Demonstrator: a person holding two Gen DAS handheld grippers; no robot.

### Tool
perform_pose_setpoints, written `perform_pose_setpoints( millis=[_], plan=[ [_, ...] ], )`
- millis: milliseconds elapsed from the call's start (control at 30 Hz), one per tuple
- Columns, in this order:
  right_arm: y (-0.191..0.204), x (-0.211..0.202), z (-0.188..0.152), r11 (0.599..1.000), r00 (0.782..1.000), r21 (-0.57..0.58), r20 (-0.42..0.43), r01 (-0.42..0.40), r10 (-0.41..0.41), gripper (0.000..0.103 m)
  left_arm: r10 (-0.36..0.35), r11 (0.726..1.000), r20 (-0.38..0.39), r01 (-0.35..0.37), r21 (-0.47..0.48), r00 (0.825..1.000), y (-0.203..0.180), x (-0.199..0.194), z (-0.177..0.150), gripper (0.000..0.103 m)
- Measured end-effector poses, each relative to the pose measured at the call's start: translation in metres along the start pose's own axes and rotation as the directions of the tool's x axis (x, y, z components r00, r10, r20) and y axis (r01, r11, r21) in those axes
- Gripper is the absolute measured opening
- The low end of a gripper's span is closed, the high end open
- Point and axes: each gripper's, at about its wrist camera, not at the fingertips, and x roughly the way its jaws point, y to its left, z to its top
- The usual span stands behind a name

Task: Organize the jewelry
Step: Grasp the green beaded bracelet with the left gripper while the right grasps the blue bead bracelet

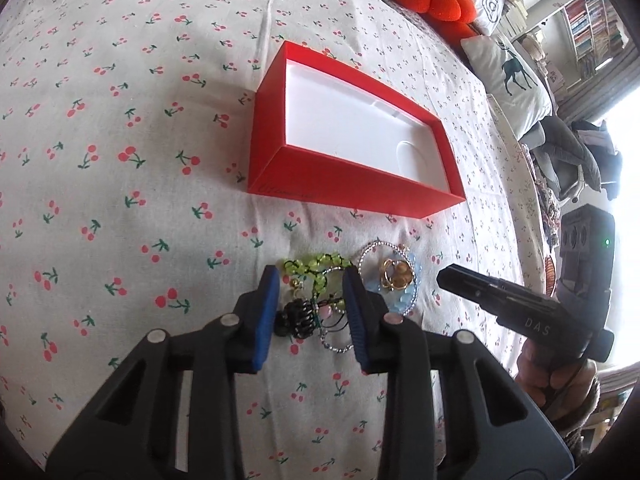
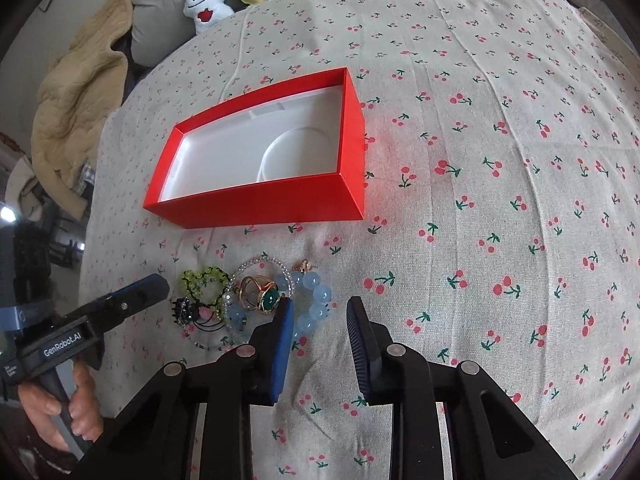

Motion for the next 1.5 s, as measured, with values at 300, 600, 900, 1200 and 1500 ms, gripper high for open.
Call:
perform_pose_setpoints(
  millis=[300,600,900,1200,1500],
  plan=[
    [0.002,0.022,0.009,1.000,0.999,0.018,-0.034,-0.007,0.007,0.023,0.081,0.996,-0.035,-0.083,-0.041,0.996,0.001,0.023,0.007,0.019],
    [0.019,0.036,0.010,0.998,0.999,-0.044,-0.019,0.041,-0.042,0.013,0.139,0.990,-0.057,-0.140,-0.015,0.989,0.002,0.025,0.006,0.004],
    [0.014,0.014,-0.003,0.999,0.998,-0.020,0.055,0.030,-0.029,0.012,0.071,0.996,-0.081,-0.075,-0.056,0.994,0.009,0.020,0.000,0.016],
    [-0.001,-0.007,-0.007,0.999,0.996,-0.016,0.082,0.033,-0.031,0.012,0.014,0.997,-0.120,-0.023,-0.068,0.993,0.015,0.017,-0.013,0.019],
    [-0.007,-0.030,0.000,1.000,0.991,-0.007,0.137,0.006,-0.005,0.012,-0.007,1.000,-0.131,0.007,0.002,0.991,-0.001,0.032,0.005,0.021]
  ],
)
